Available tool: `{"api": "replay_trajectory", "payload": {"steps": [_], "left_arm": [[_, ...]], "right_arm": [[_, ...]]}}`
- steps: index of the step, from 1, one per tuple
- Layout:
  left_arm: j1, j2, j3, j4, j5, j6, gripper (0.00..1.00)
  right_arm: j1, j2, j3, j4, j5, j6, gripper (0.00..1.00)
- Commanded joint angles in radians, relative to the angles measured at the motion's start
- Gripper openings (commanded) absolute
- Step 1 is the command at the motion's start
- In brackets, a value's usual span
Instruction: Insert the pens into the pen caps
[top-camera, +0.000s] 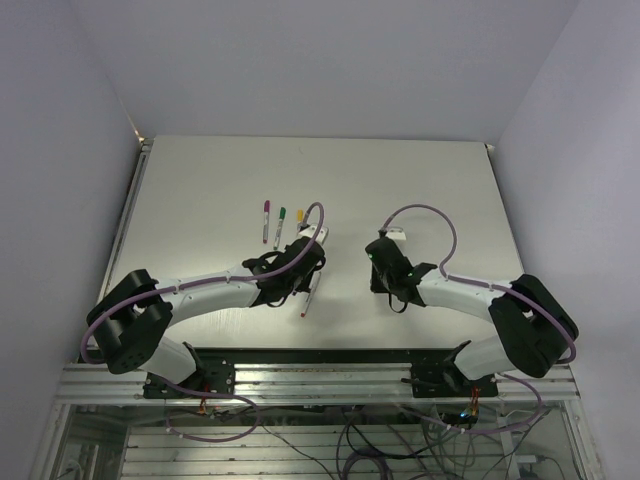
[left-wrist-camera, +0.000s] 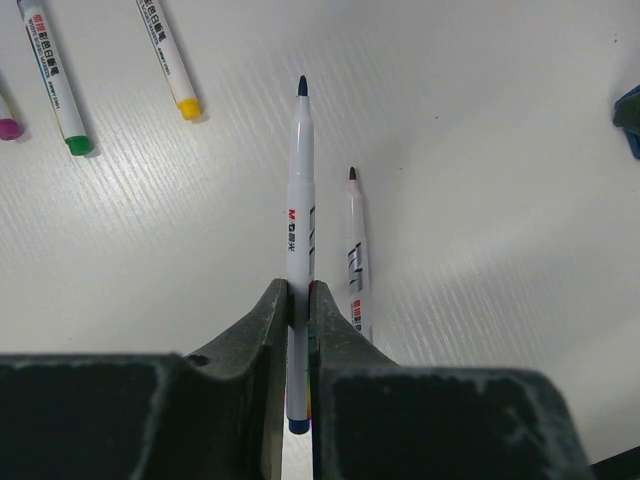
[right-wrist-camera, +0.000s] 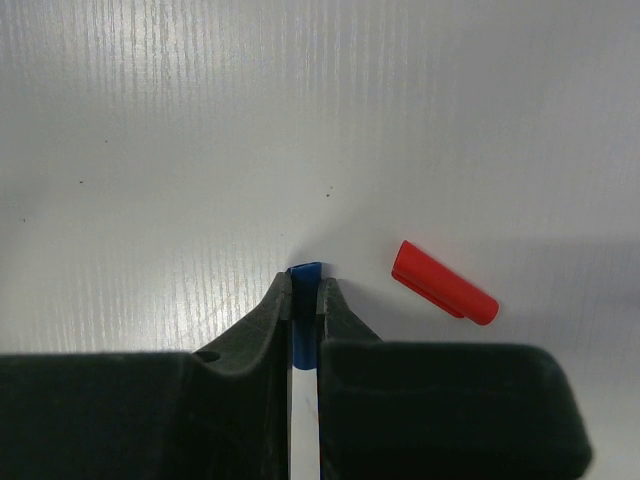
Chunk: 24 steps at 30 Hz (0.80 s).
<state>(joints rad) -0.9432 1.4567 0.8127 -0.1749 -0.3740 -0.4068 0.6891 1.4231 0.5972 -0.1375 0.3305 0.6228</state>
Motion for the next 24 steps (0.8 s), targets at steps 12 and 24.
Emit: {"api": "replay_trajectory", "payload": {"steps": [12,24], "left_arm": [[0.009,-0.058,0.051,0.139,0.044,0.060,0.07],[0.009,-0.100,-0.063,0.581,0.276,0.113,0.07]], "right_arm": [[-0.024,-0.119,0.123,0.175,0.135,-0.134,0.00],[-0.121,-0.311,-0.115,0.807,-0.034,-0.114,0.00]]}}
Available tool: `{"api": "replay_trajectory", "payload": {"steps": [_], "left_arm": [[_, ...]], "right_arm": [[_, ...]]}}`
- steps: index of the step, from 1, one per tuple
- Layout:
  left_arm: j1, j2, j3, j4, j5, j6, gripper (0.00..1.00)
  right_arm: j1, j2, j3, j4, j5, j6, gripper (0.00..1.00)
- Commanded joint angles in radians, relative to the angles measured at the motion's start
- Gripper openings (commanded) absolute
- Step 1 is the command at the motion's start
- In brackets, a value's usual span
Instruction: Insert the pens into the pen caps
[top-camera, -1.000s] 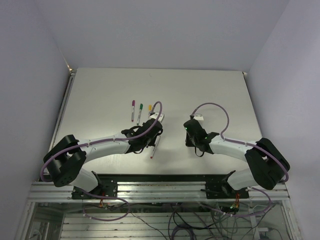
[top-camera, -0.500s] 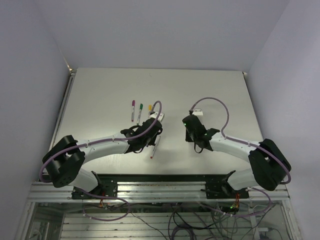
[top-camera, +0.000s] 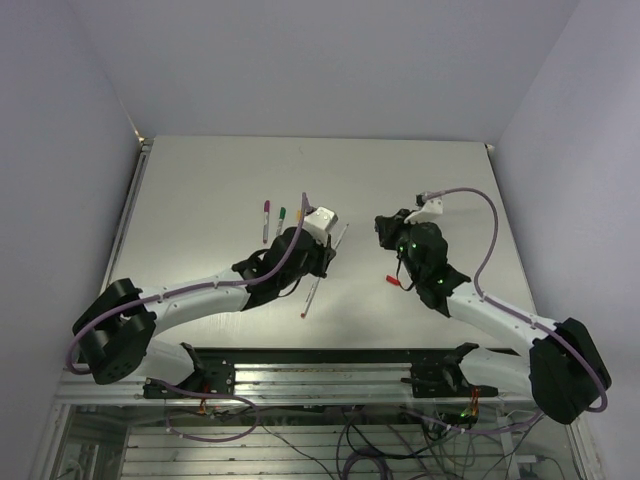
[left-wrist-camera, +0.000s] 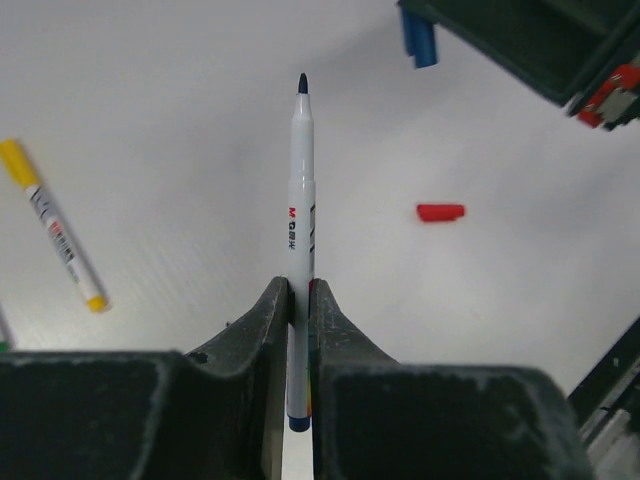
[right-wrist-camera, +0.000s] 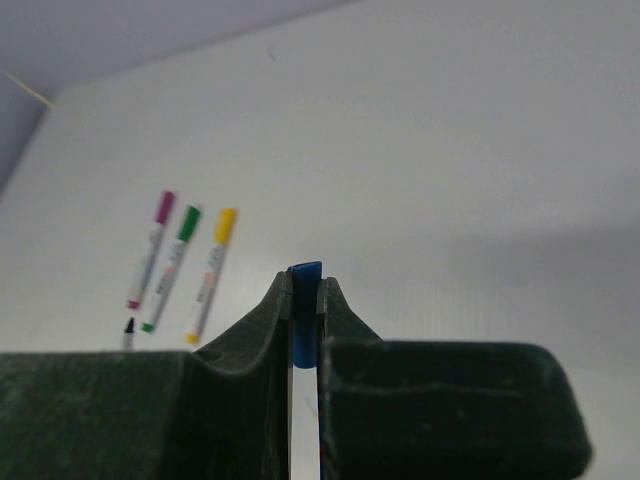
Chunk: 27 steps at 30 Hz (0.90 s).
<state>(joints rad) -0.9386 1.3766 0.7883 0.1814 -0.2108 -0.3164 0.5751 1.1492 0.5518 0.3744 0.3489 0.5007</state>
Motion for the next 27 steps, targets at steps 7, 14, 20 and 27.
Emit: {"api": "replay_trajectory", "payload": {"steps": [7,14,20,27], "left_arm": [[0.003,0.022,-0.053,0.369,0.232,-0.001,0.07],[0.004,0.037,-0.057,0.421,0.285,-0.020,0.07],[0.003,0.039,-0.064,0.452,0.301,-0.032,0.07],[0.004,0.045,-0.057,0.445,0.293,-0.027,0.07]], "right_arm": [[-0.009,-0.090,-0.187,0.570,-0.089,0.048,0.00],[-0.009,-0.114,-0.223,0.659,-0.102,0.079,0.00],[-0.009,-0.096,-0.241,0.740,-0.111,0.109,0.00],[-0.009,-0.087,-0.240,0.762,-0.126,0.122,0.00]]}}
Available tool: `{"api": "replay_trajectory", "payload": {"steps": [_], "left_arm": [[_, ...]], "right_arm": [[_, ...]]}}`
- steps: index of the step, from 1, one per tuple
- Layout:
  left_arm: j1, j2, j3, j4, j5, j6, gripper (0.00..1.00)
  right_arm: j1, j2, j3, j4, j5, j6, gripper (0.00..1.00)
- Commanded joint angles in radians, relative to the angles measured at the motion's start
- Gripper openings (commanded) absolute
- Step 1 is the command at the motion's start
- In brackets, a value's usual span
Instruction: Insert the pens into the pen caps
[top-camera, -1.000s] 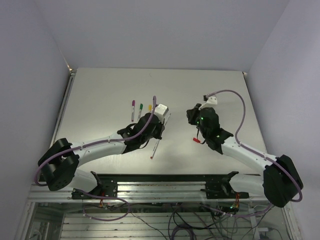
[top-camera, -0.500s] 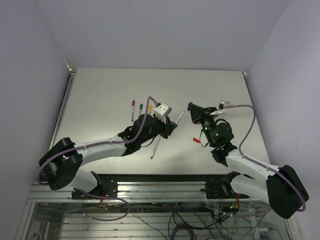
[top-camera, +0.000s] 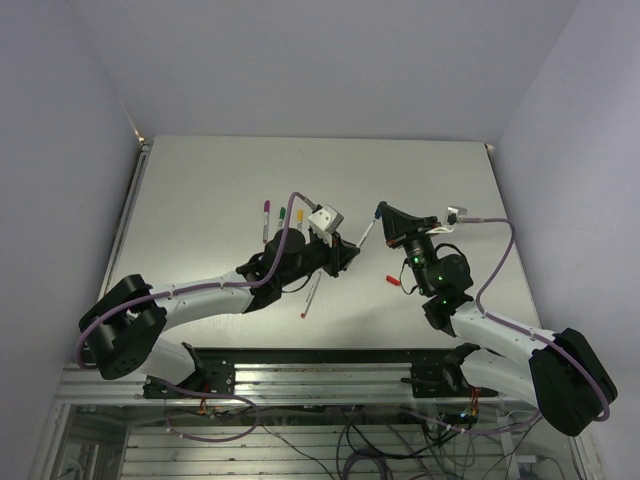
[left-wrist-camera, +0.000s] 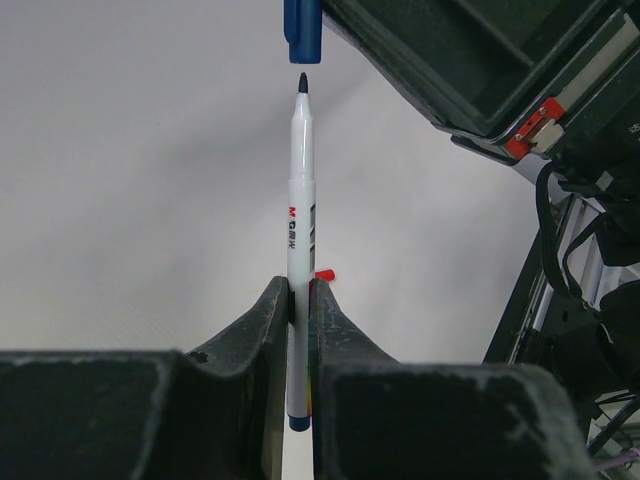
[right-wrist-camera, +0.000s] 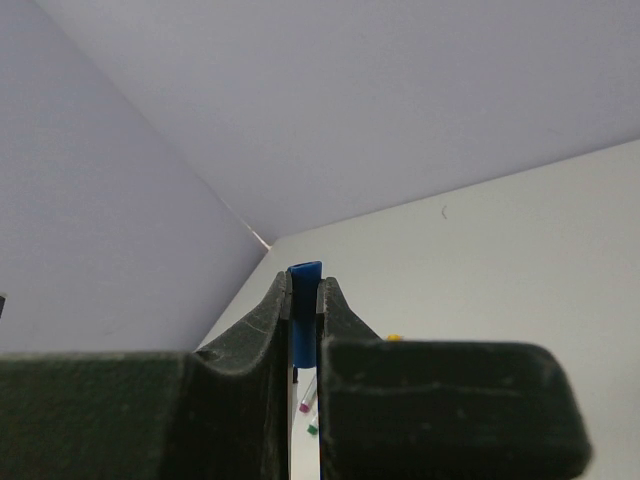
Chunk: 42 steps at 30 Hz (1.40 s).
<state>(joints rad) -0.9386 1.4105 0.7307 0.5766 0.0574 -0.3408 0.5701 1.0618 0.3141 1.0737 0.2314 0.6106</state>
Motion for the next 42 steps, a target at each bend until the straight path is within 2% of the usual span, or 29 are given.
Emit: {"api": "replay_trajectory", "payload": {"steps": [1,42], "left_arm": [[0.004,0.011,0.000,0.050,0.025,-0.003,0.07],[0.004,-0.050,-0.044,0.046,-0.009,0.011,0.07]], "right_arm": [[-0.004,-0.002,-0.001,0.059,-0.009,0.014,0.00],[-0.004,0.027,-0.020,0.055,-0.057,0.029,0.00]]}}
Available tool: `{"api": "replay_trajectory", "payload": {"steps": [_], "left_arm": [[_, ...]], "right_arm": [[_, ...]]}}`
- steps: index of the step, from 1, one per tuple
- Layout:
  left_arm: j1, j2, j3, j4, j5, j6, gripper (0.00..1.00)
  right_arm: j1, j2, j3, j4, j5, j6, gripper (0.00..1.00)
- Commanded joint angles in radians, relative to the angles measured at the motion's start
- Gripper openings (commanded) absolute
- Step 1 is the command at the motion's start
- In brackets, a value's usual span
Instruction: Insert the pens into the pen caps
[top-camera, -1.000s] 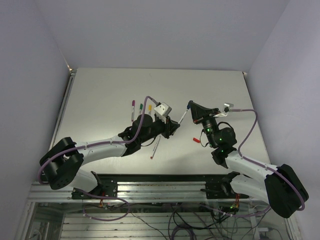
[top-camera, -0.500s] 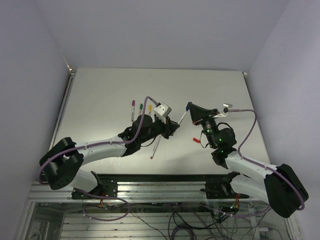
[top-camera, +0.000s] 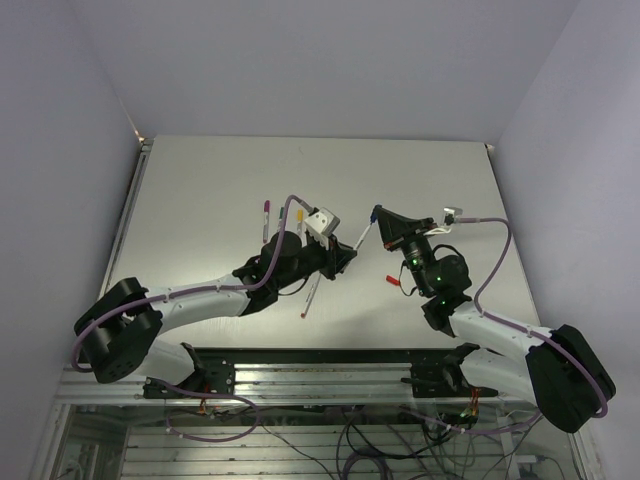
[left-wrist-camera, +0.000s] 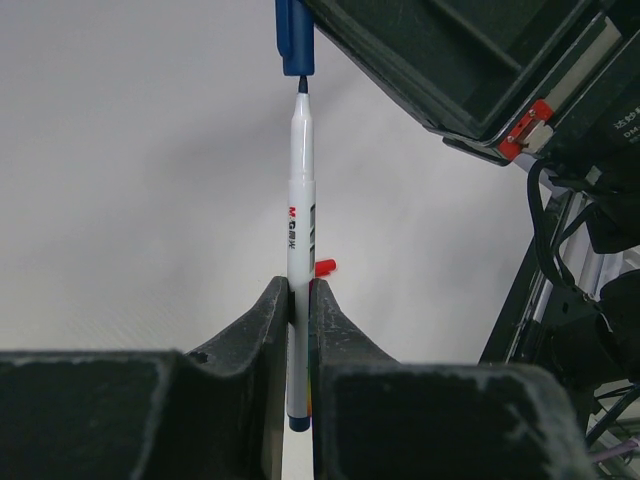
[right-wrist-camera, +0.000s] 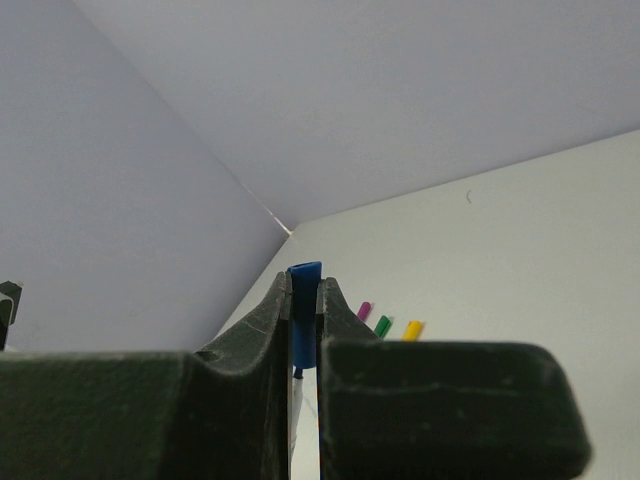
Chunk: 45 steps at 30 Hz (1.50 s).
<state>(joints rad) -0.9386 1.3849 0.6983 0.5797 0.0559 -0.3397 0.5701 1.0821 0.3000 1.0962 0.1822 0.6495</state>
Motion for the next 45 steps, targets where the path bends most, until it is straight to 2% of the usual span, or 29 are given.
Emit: {"api": "replay_trajectory", "payload": {"steps": [1,14,21,29,35,45], "left_arm": [[0.003,-0.022,-0.014,0.045,-0.011,0.009,0.07],[0.004,0.011,-0.007,0.105,-0.037,-0.008,0.07],[0.004,0.000,-0.034,0.182,-0.104,-0.023,0.07],[0.006,-0.011,-0.040,0.269,-0.183,-0.042,0.07],[0.015,0.003,-0.014,0.295,-0.187,-0.066,0.07],[0.073,-0.034,0.002,0.309,-0.231,-0.045,0.07]], "right_arm": [[-0.004,0.007,-0.005,0.032,-0.008,-0.009,0.00],[-0.004,0.019,-0.016,0.031,-0.060,0.035,0.00],[-0.004,0.043,-0.035,0.028,-0.106,0.085,0.00],[-0.004,0.105,0.001,-0.054,-0.247,0.084,0.00],[-0.004,0.157,0.006,-0.043,-0.333,0.104,0.00],[0.022,0.163,0.068,-0.301,-0.322,0.030,0.00]]}}
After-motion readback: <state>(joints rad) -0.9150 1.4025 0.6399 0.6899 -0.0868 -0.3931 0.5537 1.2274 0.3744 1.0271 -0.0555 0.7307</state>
